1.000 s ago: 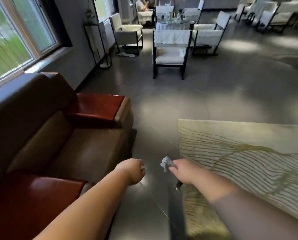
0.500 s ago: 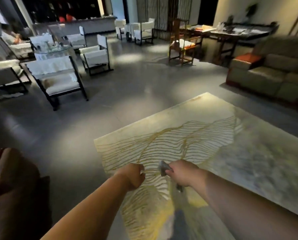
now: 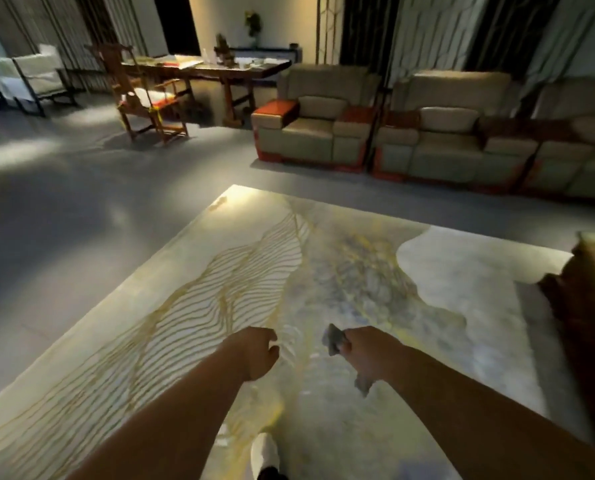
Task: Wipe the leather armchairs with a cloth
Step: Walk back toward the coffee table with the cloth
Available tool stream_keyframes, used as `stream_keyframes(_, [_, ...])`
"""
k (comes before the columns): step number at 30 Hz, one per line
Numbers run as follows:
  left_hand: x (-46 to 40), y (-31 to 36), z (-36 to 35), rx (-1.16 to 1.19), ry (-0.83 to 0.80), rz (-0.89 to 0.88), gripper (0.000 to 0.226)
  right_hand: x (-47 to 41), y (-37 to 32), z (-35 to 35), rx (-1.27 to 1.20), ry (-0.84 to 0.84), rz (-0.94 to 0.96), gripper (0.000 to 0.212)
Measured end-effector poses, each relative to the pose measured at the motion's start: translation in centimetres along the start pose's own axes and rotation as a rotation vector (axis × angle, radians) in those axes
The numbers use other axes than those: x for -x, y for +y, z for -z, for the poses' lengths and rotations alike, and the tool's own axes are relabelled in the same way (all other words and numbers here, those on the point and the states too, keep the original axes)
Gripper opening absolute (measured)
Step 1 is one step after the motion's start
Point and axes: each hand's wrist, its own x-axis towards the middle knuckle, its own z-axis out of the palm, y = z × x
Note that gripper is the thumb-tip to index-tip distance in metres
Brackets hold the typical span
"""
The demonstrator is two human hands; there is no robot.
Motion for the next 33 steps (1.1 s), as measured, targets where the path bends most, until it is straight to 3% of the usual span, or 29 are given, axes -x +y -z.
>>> stream_keyframes(1, [-1.8,1.3,0.4,-0.007,-0.007,-0.034,0.05,-0.2,1.8,0.2,0.002,-0.024,-0.036,0.047])
stream_keyframes(3, [-5.7,3.7,1.2,-0.031,-0.015,-0.106,0.048,-0.6,4.8,1.0,-0.047,-0.001,-0.139,0.035])
stream_keyframes(6, [-11.4,7.2,2.7,-0.07,-0.027,-0.223,0.048,-1.8,9.0,2.2,-0.132,0.094,-0.254,0.041])
stream_keyframes(10, [-18.9,12.0,5.6,-0.142,-0.047,-0.381,0.049,-4.1,13.6,5.3,-0.234,0.038,-0.398,0.042])
stream_keyframes(14, [-25.2,16.0,8.2,-0.228,-0.109,-0.49,0.052,-4.9,17.1,7.3,-0.368,0.131,-0.542,0.042])
stream_keyframes(18, [-30.4,20.8,9.5,-0.315,-0.164,-0.59,0.052,-5.1,20.7,8.4,-0.479,0.116,-0.655,0.037])
stream_keyframes(27, [-37.1,36.3,7.0,-0.427,-0.292,-0.766,0.055,-2.3,32.6,7.8,-0.472,0.12,-0.84,0.032])
stream_keyframes(33, [-39.9,48.3,3.3,-0.522,-0.346,-0.829,0.049,0.8,45.1,8.1,-0.375,-0.053,-0.899,0.027])
